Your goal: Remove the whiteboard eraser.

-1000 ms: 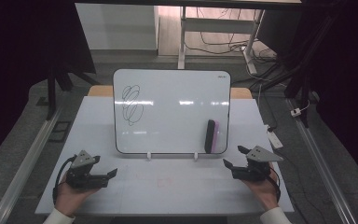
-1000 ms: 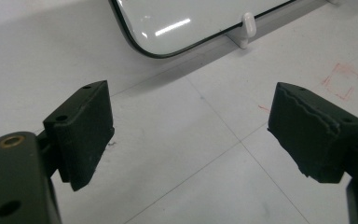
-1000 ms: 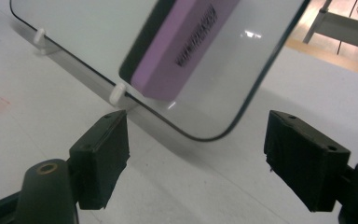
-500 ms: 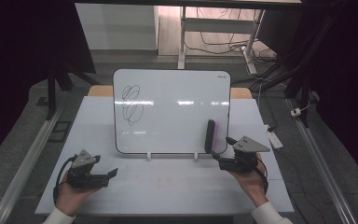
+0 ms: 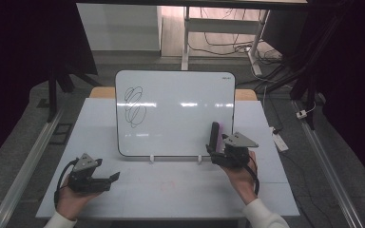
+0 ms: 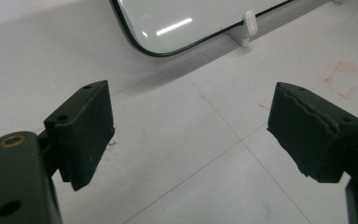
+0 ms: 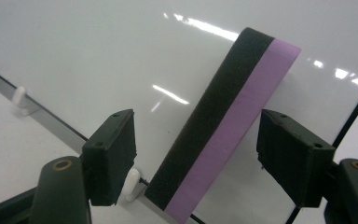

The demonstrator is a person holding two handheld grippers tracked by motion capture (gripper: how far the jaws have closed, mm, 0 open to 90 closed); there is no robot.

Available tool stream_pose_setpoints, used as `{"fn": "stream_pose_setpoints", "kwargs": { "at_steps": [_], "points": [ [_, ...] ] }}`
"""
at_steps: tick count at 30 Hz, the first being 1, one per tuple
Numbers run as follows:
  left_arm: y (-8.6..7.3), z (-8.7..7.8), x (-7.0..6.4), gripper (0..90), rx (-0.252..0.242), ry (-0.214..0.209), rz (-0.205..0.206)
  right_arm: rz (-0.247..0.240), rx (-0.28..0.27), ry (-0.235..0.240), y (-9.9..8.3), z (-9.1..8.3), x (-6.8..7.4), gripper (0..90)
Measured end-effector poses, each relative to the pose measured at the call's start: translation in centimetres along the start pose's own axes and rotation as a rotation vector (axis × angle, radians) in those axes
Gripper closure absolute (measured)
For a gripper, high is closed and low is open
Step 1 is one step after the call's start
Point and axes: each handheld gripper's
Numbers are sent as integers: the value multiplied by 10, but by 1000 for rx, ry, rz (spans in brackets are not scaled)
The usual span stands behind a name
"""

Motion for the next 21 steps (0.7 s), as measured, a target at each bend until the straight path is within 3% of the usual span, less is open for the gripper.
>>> {"fn": "stream_pose_setpoints", "kwargs": {
  "at_steps": [21],
  "points": [
    [-1, -1, 2, 150, -5, 2, 0, 20, 48, -73, -8, 4, 6, 450]
  ]
}}
Point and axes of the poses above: each handheld gripper's, and its own axes: z roughly forward along the jaws, y roughly out of its top, x roughly to its left
